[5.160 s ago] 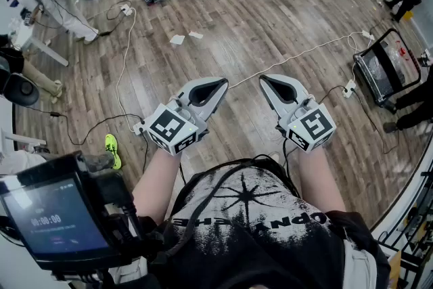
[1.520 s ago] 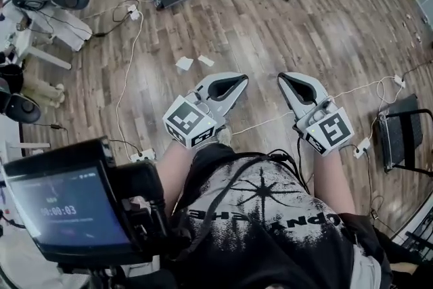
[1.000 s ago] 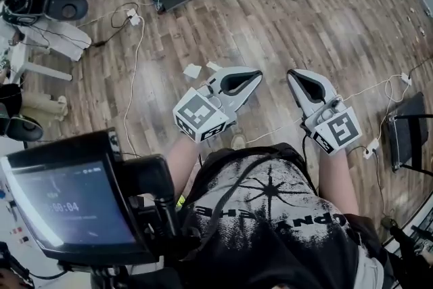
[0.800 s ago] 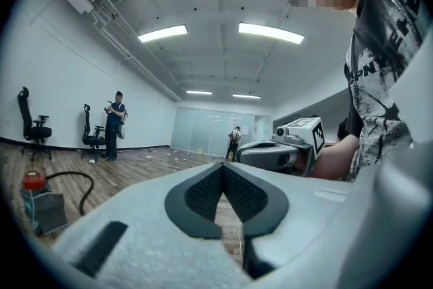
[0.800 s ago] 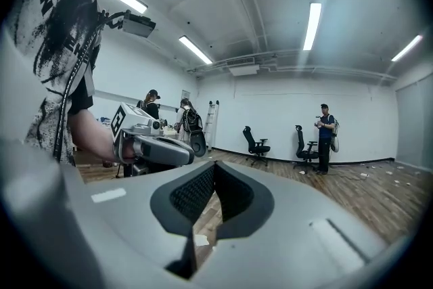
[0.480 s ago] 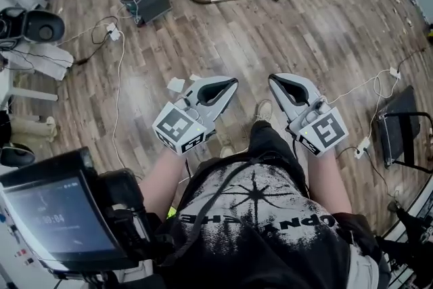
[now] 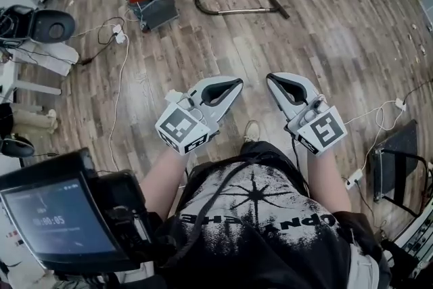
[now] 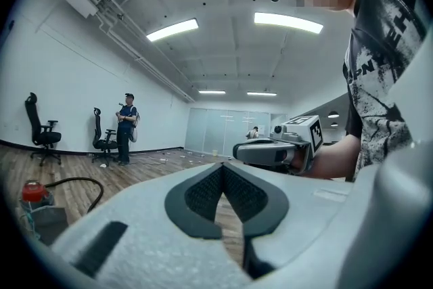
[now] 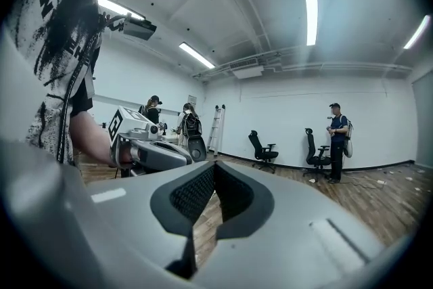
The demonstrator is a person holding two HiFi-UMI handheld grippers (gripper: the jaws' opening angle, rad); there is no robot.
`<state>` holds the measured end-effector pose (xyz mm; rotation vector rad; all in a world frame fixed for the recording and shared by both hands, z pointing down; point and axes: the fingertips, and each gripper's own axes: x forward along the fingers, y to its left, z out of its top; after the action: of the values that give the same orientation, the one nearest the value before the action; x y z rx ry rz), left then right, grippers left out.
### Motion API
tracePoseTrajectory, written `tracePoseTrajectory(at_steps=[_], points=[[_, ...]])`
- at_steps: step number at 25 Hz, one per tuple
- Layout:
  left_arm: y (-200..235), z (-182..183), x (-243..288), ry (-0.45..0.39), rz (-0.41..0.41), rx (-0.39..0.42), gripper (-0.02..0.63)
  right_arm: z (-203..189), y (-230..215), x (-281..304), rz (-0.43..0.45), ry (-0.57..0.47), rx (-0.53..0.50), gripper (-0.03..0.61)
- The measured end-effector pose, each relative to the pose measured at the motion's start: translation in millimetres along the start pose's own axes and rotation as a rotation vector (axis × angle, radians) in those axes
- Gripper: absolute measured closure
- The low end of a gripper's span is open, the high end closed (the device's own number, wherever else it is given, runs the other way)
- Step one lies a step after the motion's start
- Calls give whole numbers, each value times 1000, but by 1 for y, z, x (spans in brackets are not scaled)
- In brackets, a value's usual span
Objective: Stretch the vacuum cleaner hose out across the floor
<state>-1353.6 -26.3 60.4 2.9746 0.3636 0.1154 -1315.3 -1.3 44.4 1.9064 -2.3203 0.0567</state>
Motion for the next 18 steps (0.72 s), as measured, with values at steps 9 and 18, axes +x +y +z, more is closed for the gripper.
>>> tracePoseTrajectory(at_steps=[9,18], points=[[36,13,116,0,34,9,612,-10,-115,-18,32,-24,-9,572],[56,27,168,7,49,29,612,-13,-179,-22,19,-51,8,572]])
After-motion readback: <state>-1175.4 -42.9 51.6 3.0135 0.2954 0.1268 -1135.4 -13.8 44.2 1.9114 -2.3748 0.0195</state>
